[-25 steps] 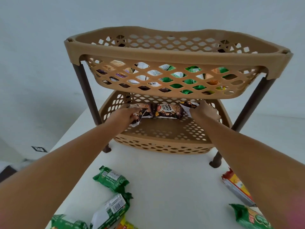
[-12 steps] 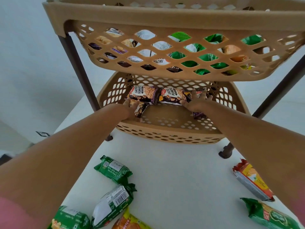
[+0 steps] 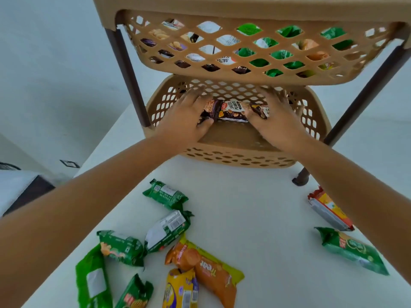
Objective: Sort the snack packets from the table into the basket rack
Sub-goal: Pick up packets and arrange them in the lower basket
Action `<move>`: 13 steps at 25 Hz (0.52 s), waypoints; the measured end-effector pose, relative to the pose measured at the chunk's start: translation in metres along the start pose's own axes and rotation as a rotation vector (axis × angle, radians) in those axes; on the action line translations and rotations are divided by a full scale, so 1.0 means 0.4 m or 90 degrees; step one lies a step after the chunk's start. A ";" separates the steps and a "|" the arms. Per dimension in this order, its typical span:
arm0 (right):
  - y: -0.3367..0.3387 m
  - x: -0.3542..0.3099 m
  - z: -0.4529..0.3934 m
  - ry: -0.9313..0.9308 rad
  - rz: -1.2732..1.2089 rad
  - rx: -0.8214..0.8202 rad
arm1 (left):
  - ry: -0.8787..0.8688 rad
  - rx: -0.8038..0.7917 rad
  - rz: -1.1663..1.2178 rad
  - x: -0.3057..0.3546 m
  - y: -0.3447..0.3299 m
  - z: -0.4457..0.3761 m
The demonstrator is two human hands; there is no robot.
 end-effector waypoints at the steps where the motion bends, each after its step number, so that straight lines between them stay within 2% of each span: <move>1: 0.009 -0.022 0.078 0.036 -0.024 0.022 | -0.029 0.011 0.023 0.027 0.007 0.060; 4: -0.026 -0.029 0.294 0.037 -0.036 -0.026 | -0.047 -0.011 0.034 0.073 -0.006 0.261; 9: -0.176 0.027 0.510 -0.043 -0.074 -0.166 | 0.094 -0.098 0.107 0.049 -0.101 0.509; 13: -0.279 0.025 0.619 -0.037 -0.074 -0.184 | 0.163 -0.117 0.165 0.071 -0.157 0.650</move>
Point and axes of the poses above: each hand's wrist, its own z-axis away from the middle knuckle, its own y-axis out of the back of the hand, x = y × z, the point moved 8 cm from there along -z, towards the middle knuckle, and after that the axes turned 10 degrees about -x, right-handed, at the moved point
